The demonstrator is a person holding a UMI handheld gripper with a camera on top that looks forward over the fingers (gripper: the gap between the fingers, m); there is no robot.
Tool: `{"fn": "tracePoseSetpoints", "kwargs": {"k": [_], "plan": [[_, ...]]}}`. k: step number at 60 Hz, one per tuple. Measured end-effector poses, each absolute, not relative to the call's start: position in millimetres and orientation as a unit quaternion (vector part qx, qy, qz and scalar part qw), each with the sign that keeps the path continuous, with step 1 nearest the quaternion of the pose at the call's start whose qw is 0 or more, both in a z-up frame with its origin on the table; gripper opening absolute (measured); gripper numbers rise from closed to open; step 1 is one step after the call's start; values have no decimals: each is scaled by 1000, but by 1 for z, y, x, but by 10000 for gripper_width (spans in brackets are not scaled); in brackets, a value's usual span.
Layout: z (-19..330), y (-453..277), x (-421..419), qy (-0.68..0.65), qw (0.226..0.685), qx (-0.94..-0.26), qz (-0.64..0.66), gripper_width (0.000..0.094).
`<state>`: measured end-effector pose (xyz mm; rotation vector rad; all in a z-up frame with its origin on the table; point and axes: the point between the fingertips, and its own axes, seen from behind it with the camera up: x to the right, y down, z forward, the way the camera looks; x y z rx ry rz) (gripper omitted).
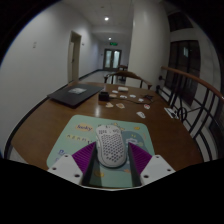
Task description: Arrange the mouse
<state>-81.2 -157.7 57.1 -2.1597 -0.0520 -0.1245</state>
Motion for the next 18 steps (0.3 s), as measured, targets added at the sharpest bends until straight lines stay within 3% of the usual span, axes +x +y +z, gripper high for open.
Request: {"fn": "tracePoseSetpoints", "kwargs": {"k": [9, 18], "plan": [[81, -187, -82, -80, 468, -879, -30, 789], [101, -232, -64, -84, 463, -882, 14, 817]]}}
